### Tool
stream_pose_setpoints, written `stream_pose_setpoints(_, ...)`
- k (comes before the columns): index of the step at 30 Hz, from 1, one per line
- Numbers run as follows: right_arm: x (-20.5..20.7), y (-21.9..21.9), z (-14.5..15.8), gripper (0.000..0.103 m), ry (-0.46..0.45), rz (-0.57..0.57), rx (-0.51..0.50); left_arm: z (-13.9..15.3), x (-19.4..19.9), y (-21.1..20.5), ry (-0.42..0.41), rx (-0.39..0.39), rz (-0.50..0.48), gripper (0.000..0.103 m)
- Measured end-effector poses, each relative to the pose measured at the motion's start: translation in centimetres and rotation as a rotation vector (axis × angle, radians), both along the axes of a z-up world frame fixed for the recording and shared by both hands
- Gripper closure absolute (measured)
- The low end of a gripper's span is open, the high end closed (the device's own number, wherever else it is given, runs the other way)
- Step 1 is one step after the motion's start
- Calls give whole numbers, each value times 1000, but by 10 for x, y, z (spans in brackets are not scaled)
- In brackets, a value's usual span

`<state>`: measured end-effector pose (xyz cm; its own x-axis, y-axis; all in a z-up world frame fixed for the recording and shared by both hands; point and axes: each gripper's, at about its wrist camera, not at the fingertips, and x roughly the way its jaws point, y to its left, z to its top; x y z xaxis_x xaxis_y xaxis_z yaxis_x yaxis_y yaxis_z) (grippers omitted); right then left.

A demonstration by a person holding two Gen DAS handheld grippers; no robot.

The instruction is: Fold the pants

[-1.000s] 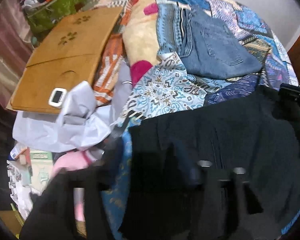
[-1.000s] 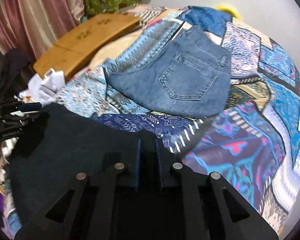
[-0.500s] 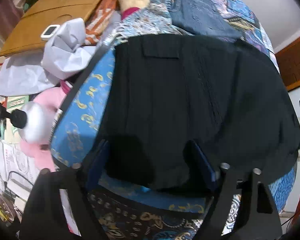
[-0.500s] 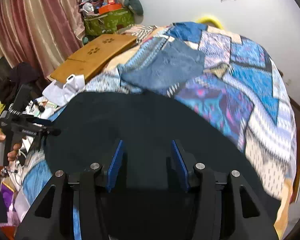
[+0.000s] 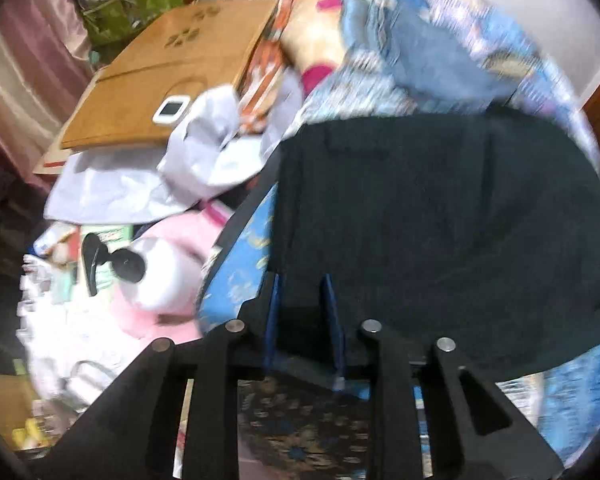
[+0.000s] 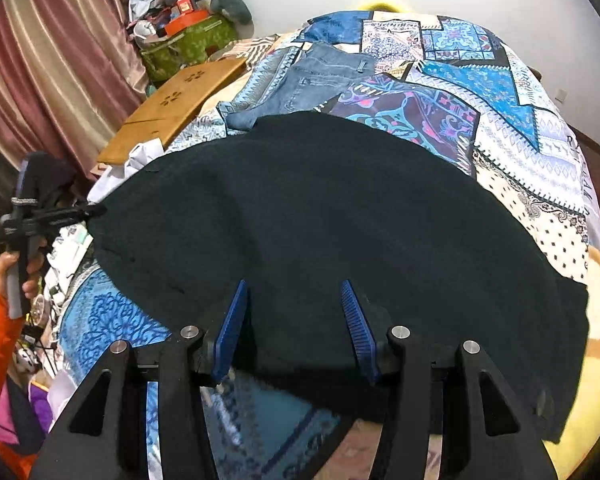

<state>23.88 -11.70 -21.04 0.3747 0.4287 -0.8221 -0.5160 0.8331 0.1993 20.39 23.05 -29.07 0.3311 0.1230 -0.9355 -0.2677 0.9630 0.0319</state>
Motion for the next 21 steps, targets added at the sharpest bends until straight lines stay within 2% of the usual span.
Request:
stream_pose_setpoints(2, -5, 3, 6, 57, -26, 22, -10, 2, -2, -4, 8, 38, -3, 72)
stream_pose_setpoints(4, -10, 9, 10, 57, -39, 53, -10, 17, -8, -9, -35, 12, -23, 56)
stream_pose_setpoints(6, -12, 16, 12, 57, -47, 85, -12, 35, -15, -19, -107, -12, -50, 33)
stream_pose_setpoints(8, -14, 30, 14, 57, -61, 133, -19, 54, -22, -35, -168, -11, -100, 29)
stream_pose_setpoints(12, -16, 55, 11, 57, -79, 223, -43, 73, -21, -81, -206, -29, -241, 27)
stream_pose_setpoints(17, -17, 86, -4, 57, -102, 335, -127, 57, -7, -124, -159, -22, -384, 27)
stream_pose_setpoints(19, -14, 89, -10, 57, -88, 339, -126, 46, -1, -138, -123, -24, -418, 27)
stream_pose_setpoints(21, -7, 90, -13, 57, -74, 332, -106, 42, 3, -145, -135, 1, -422, 27)
